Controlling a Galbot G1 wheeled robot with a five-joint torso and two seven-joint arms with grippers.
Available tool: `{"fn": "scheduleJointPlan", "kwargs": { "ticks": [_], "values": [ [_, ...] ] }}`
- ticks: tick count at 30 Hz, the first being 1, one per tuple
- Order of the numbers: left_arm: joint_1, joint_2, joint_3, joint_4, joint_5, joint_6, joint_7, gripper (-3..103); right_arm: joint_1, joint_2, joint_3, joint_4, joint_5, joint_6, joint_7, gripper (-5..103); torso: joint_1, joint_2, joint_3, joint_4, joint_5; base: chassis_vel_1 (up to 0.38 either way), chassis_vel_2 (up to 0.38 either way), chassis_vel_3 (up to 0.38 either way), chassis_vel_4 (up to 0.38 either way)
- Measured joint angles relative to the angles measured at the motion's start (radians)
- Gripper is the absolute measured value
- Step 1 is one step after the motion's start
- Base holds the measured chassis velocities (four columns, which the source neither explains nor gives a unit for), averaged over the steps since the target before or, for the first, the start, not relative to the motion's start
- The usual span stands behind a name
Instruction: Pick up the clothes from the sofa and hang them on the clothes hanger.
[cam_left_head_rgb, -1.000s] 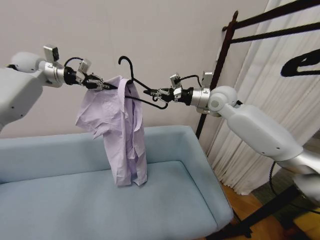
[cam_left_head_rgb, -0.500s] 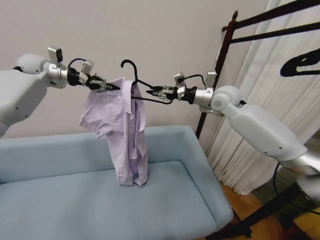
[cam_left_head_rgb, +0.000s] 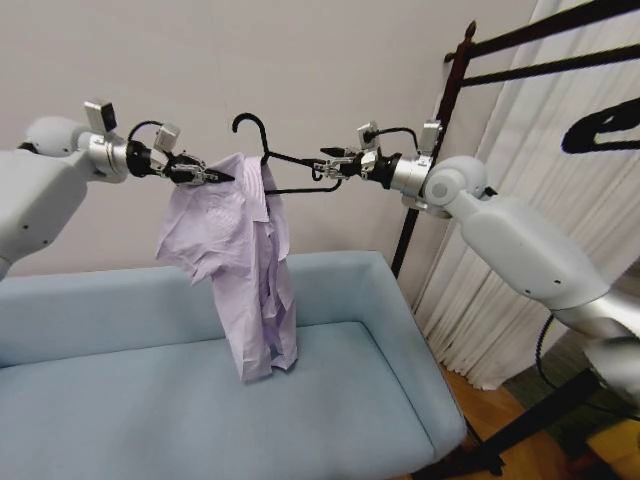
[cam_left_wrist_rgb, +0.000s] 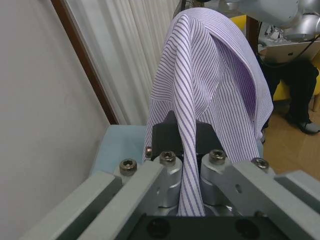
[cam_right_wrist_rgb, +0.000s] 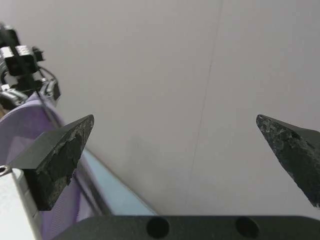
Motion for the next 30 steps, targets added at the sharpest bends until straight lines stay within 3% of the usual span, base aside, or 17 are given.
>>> {"fn": "scheduleJointPlan", "kwargs": {
  "ticks": [5, 8, 11, 12, 16, 20, 25, 30],
  "values": [
    [0.039, -0.001, -0.06, 0.002, 0.0, 0.008, -0.005, 2, -0.037, -0.014, 0.052, 0.008, 0.02, -0.006, 0.079, 100, 0.0, 0.0, 0.0, -0.0002, 0.0003, 0.0, 0.0, 0.0, 0.0],
    [0.072, -0.001, -0.102, -0.006, -0.012, 0.016, -0.04, 2, -0.057, -0.027, 0.068, 0.018, 0.028, -0.011, 0.113, 100, 0.0, 0.0, 0.0, -0.0003, 0.0004, 0.0, 0.0, 0.0, 0.0],
    [0.139, 0.011, -0.161, -0.047, -0.064, 0.03, -0.151, 2, -0.097, -0.054, 0.08, 0.045, 0.029, -0.011, 0.156, 100, 0.0, 0.0, 0.0, -0.0003, 0.0004, 0.0, 0.0, 0.0, 0.0],
    [0.139, 0.011, -0.161, -0.047, -0.064, 0.03, -0.151, 2, -0.097, -0.054, 0.08, 0.045, 0.029, -0.011, 0.156, 100, 0.0, 0.0, 0.0, -0.0003, 0.0004, 0.0, 0.0, 0.0, 0.0],
    [0.227, 0.037, -0.231, -0.123, -0.157, 0.031, -0.31, 2, -0.146, -0.072, 0.099, 0.085, 0.037, -0.029, 0.2, 100, 0.0, 0.0, 0.0, -0.0002, 0.0002, 0.0, 0.0, 0.0, 0.0],
    [0.296, 0.053, -0.308, -0.169, -0.191, 0.032, -0.374, 2, -0.188, -0.078, 0.107, 0.11, 0.041, -0.042, 0.211, 100, 0.0, 0.0, 0.0, -0.0002, 0.0002, 0.0, 0.0, 0.0, 0.0],
    [0.345, 0.071, -0.347, -0.185, -0.194, 0.033, -0.376, 2, -0.23, -0.066, 0.082, 0.139, 0.037, -0.049, 0.244, 100, 0.0, 0.0, 0.0, -0.0002, 0.0, 0.0, 0.0, 0.0, 0.0],
    [0.345, 0.07, -0.346, -0.165, -0.19, 0.031, -0.346, 2, -0.234, 0.005, 0.037, 0.146, 0.026, -0.049, 0.351, 100, 0.0, 0.0, 0.0, -0.0002, 0.0001, 0.0, 0.0, 0.0, 0.0]
  ]
}}
